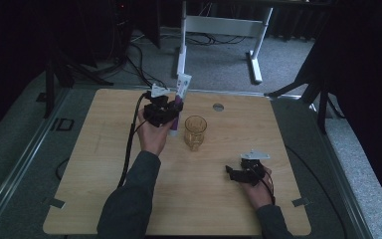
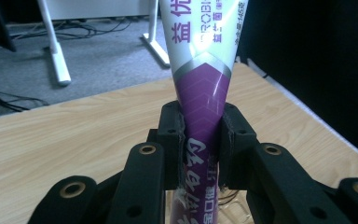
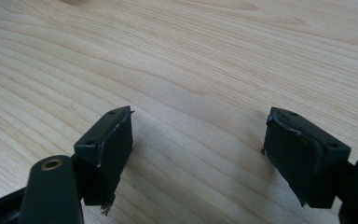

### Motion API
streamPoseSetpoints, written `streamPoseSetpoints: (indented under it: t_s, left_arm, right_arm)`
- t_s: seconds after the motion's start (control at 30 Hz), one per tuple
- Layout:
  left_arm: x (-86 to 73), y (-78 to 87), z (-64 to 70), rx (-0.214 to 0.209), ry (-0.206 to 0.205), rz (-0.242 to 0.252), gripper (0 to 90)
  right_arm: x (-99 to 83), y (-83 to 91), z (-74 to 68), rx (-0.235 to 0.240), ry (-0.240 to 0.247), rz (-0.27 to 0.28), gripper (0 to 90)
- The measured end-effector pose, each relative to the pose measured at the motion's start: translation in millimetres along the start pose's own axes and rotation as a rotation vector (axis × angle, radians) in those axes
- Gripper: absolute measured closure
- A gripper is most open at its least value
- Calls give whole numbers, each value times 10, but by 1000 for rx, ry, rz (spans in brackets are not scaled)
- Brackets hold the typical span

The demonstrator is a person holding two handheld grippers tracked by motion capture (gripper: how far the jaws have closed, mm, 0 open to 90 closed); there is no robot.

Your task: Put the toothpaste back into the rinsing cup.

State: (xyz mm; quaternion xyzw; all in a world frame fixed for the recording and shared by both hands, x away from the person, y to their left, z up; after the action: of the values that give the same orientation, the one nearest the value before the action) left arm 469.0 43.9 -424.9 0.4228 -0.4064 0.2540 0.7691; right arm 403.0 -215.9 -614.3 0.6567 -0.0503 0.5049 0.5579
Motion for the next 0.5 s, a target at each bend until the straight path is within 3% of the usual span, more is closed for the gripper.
streamPoseSetpoints:
  t_s: [0.5]
  left_arm:
    - [-3, -103, 77, -5, -4, 34, 737]
  right_arm:
    - [2, -1, -4, 3, 0, 0, 235]
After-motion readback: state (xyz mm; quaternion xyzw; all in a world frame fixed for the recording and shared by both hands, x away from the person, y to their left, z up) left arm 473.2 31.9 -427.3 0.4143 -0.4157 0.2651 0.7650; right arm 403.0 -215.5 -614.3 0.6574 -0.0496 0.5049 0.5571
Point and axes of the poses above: each handheld gripper's, and its own axes: y roughly backward along the jaws, x roughly out of its top, z roughly to its right, the point moved 8 cm from there along -y, roughly forward along the jaws, and after that the axes turned 10 degrees about y, right-handed, at the moved point
